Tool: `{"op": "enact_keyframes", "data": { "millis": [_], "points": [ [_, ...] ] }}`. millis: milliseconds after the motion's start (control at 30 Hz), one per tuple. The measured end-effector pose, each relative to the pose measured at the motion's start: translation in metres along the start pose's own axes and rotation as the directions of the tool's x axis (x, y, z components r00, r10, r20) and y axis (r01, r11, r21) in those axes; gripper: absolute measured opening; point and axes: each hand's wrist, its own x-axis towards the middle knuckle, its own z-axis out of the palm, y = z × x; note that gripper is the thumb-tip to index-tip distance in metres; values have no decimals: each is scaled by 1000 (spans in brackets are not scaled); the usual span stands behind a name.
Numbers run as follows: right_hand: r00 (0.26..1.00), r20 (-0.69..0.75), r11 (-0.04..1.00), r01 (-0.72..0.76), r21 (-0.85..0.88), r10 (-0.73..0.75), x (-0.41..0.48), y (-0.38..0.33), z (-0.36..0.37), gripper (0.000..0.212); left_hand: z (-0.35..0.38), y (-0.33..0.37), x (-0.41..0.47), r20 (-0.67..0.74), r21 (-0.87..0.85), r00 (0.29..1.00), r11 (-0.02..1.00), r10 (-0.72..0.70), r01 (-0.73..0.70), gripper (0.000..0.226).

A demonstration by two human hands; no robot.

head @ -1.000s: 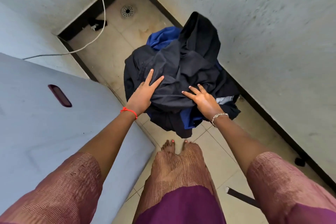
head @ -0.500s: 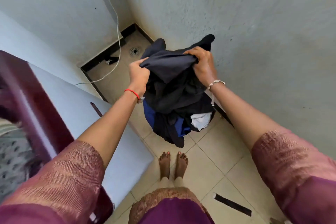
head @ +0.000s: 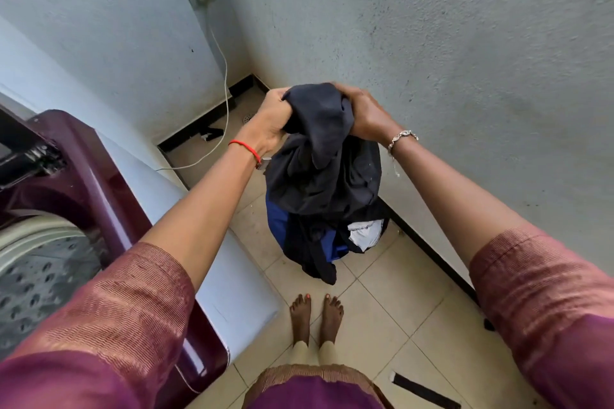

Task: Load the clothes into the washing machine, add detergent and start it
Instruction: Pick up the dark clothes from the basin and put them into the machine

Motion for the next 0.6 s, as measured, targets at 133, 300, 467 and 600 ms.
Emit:
{"op": "enact_keyframes", "data": {
  "millis": [133,300,467,600],
  "points": [
    [987,-128,993,-104,-50,97,-6,5,3,26,-10,-1,-3,183,-5,980,997,-78,80,54],
    [886,-407,974,-190,124,224,-25,-5,-14,44,-44,-29,-4,245,-226,966,965,-78,135,117],
    [740,-480,811,-151,566,472,-34,-26,-42,32,-61,-82,-25,197,88,946,966,-257,244,157],
    [579,-385,447,39,894,719,-37,-36,-69,26,-50,-130,-28,165,498,907,827,-387,262,148]
  ]
}}
